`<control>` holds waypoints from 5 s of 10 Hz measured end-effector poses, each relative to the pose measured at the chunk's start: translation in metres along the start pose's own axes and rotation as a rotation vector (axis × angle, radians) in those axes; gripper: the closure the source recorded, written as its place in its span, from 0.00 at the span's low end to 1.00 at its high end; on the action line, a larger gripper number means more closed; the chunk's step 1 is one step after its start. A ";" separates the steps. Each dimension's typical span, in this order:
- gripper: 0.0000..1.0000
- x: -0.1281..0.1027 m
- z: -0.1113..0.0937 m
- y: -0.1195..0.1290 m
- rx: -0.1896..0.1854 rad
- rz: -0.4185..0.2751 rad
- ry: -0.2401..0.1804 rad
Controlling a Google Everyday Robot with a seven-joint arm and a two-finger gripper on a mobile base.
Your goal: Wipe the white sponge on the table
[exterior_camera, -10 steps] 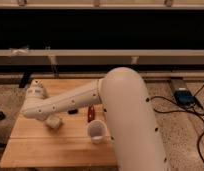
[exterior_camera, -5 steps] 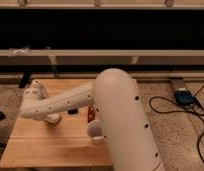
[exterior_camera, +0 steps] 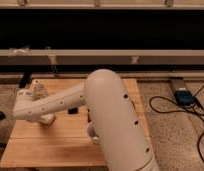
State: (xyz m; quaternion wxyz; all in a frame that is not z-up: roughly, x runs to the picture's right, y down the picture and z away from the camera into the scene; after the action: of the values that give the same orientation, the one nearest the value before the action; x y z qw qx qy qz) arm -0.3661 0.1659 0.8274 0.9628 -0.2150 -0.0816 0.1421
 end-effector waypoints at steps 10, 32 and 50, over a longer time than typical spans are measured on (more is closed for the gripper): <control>1.00 0.027 -0.017 0.053 -0.111 -0.022 0.033; 1.00 -0.023 -0.011 0.077 -0.176 -0.162 0.076; 1.00 0.051 -0.019 -0.018 -0.104 0.038 0.137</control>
State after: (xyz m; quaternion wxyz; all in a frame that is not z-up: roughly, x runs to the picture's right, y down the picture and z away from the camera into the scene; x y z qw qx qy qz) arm -0.3096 0.1587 0.8234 0.9508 -0.2754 -0.0186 0.1407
